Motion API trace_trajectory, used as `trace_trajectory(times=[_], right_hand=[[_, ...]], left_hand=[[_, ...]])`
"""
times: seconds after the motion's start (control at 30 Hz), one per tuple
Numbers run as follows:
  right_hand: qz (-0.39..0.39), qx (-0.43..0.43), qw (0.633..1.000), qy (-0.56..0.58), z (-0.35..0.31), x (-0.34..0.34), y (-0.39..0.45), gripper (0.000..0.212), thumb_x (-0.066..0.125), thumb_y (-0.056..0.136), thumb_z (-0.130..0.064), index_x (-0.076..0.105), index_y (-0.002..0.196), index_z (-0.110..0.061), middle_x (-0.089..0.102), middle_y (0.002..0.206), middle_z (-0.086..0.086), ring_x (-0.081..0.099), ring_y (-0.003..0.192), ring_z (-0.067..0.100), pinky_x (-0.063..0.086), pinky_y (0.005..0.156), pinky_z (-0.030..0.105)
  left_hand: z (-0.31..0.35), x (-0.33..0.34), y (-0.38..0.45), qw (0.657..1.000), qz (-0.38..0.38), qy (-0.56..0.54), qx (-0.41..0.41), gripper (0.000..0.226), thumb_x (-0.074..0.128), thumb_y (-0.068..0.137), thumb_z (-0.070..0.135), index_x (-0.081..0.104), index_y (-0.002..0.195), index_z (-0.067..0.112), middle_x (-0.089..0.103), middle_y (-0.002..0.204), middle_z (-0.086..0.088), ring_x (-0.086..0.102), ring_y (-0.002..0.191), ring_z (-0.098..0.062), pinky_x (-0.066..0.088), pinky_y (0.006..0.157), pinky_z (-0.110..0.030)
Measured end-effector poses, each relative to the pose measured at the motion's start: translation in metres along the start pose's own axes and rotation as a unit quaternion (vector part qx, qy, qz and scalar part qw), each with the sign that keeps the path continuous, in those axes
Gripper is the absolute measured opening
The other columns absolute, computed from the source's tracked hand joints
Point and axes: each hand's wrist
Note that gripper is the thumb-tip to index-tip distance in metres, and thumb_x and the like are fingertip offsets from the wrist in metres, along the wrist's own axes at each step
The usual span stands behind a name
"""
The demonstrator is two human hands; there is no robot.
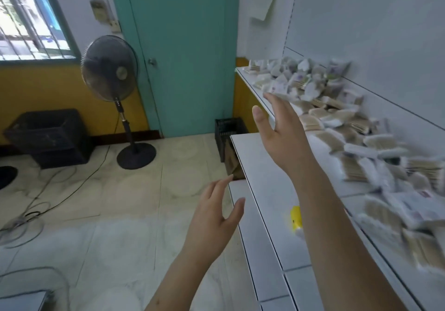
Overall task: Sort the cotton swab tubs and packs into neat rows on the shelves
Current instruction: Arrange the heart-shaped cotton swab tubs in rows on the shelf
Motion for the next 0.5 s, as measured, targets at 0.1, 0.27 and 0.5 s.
trace_trajectory(times=[0.1,0.27,0.5], right_hand=[[0.019,0.002,1.000,-0.023,0.007,0.033,0.043,0.059,0.035,0.102,-0.055,0.039,0.148,-0.018,0.042,0.151,-0.002,0.035,0.141,0.016,0.030,0.117,0.039],[0.047,0.036,0.996,-0.066,0.010,0.066,0.113,0.059,0.034,0.101,-0.056,0.038,0.149,-0.020,0.042,0.151,-0.002,0.036,0.139,0.016,0.034,0.115,0.043],[0.090,0.086,0.988,-0.097,0.039,0.081,0.174,0.055,0.036,0.102,-0.056,0.040,0.147,-0.024,0.043,0.149,-0.003,0.038,0.137,0.016,0.036,0.113,0.042]], left_hand=[[-0.033,-0.016,0.054,1.000,-0.023,-0.014,0.016,0.053,0.049,0.096,0.054,0.038,0.145,0.040,0.042,0.134,0.031,0.042,0.127,0.007,0.038,0.099,-0.014],[-0.066,-0.047,0.142,0.995,-0.082,-0.025,0.056,0.041,0.049,0.097,0.053,0.035,0.136,0.056,0.043,0.126,0.039,0.052,0.109,0.001,0.040,0.093,-0.016],[-0.106,-0.029,0.239,0.987,-0.119,-0.065,0.088,0.064,0.042,0.091,0.065,0.050,0.140,0.025,0.055,0.125,0.014,0.050,0.120,-0.004,0.047,0.101,-0.030]])
Point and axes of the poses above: each hand's wrist, its own y-axis towards the middle knuckle, its own x-axis out of the palm, z = x × y
